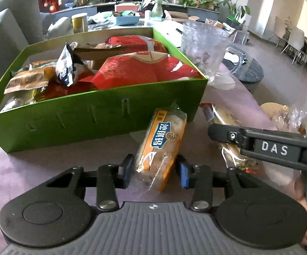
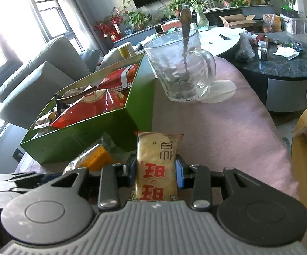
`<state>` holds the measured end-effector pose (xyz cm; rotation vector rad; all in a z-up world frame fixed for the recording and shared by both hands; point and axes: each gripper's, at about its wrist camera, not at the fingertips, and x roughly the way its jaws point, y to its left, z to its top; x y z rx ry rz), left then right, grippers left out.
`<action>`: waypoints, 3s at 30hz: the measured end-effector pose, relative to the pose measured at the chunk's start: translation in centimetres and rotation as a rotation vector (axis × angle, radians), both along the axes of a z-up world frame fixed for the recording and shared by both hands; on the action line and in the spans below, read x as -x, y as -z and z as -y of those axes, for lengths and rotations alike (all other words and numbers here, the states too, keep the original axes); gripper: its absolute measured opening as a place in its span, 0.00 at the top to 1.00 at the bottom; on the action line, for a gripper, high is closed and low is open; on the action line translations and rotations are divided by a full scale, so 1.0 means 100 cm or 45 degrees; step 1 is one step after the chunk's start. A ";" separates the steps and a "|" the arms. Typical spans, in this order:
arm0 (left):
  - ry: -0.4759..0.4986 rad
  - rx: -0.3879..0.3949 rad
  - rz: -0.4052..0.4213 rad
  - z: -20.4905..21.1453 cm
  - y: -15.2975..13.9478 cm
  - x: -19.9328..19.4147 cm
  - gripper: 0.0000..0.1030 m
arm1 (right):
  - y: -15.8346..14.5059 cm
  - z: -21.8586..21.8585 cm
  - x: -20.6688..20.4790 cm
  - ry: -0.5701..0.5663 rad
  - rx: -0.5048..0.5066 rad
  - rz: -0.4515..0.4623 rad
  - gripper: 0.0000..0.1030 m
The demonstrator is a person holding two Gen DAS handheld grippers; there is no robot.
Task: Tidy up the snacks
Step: 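Move the left tool to the orange bread packet while the right tool holds the yellow packet, then close the left tool on the orange bread packet and lift it, then carry the orange and yellow bread packets over the green box with both tools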
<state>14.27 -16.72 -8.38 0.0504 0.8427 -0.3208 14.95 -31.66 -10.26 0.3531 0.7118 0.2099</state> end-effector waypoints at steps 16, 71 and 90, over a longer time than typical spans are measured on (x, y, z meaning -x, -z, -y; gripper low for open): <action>0.006 0.047 0.047 -0.038 -0.012 0.035 0.63 | 0.002 0.000 0.001 -0.038 -0.059 -0.010 0.61; 0.148 -0.051 0.050 0.006 0.007 0.048 0.39 | 0.000 -0.001 0.004 -0.040 -0.038 0.010 0.60; 0.134 -0.011 0.129 -0.014 -0.016 0.066 0.61 | -0.008 -0.010 0.010 -0.039 -0.006 0.042 0.60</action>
